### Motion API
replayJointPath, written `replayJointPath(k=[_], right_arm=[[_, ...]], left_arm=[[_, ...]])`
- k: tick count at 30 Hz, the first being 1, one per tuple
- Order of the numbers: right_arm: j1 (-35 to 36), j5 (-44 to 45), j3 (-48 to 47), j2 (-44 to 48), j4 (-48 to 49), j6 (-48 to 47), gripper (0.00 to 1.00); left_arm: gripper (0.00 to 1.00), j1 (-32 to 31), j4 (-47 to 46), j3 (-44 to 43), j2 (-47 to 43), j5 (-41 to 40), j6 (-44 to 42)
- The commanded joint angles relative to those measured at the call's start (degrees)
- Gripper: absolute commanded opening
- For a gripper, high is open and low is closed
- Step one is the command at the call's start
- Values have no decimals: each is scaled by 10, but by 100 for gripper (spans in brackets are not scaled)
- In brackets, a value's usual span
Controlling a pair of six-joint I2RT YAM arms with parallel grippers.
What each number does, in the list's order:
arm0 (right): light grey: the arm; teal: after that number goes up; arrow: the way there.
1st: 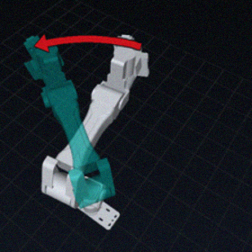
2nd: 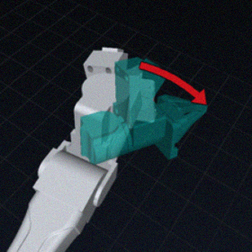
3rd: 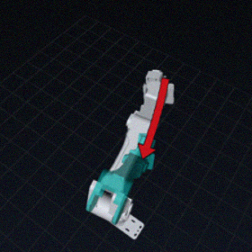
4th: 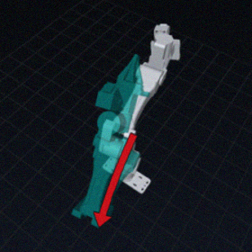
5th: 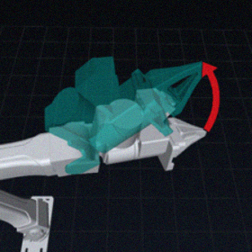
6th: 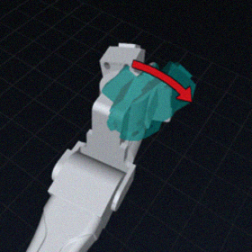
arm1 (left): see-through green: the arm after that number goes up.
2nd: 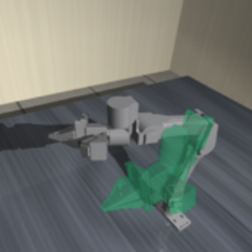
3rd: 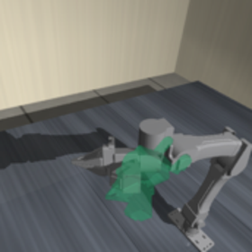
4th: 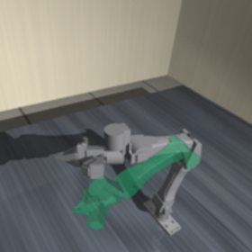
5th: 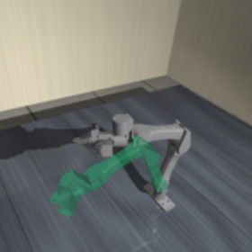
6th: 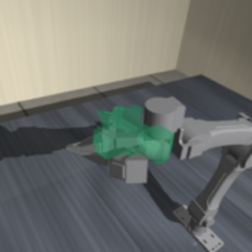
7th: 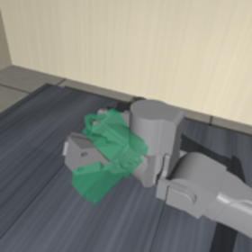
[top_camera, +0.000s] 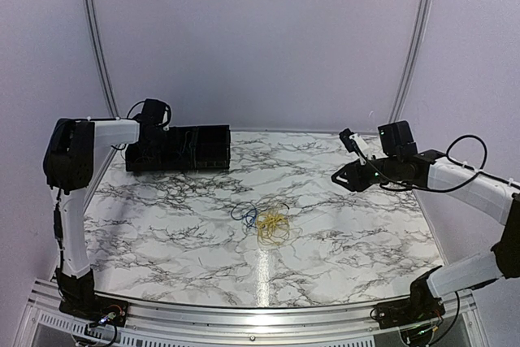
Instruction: Untangle the cables
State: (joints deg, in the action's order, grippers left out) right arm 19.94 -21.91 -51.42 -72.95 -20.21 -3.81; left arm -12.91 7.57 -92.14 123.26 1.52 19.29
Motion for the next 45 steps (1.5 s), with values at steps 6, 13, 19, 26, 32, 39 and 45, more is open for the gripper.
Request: replayJointPath(k=[6,13,19,26,32,39,45], right_arm=[[-8,11,-4,20,4,-31,36],[-8,19,-11,31,-3,-57,36],[-8,18,-14,36,-4,-63,36],[-8,7,-18,38,2,-89,36],[-6,-27,-58,7,0,-182,43],[50,-54,-178,-124,-55,-301,48],[130,-80,-301,-283,-116,-319,46]], left_arm=[[25,2,51,-25,-46,-12,26],[31,2,89,-4,-87,-11,26],[57,2,132,-8,-130,-28,30],[99,1,189,-14,-186,-48,30],[99,-26,233,-18,-259,28,-39],[99,-155,210,-39,-316,35,-129],[99,-225,110,49,-394,-116,-60]])
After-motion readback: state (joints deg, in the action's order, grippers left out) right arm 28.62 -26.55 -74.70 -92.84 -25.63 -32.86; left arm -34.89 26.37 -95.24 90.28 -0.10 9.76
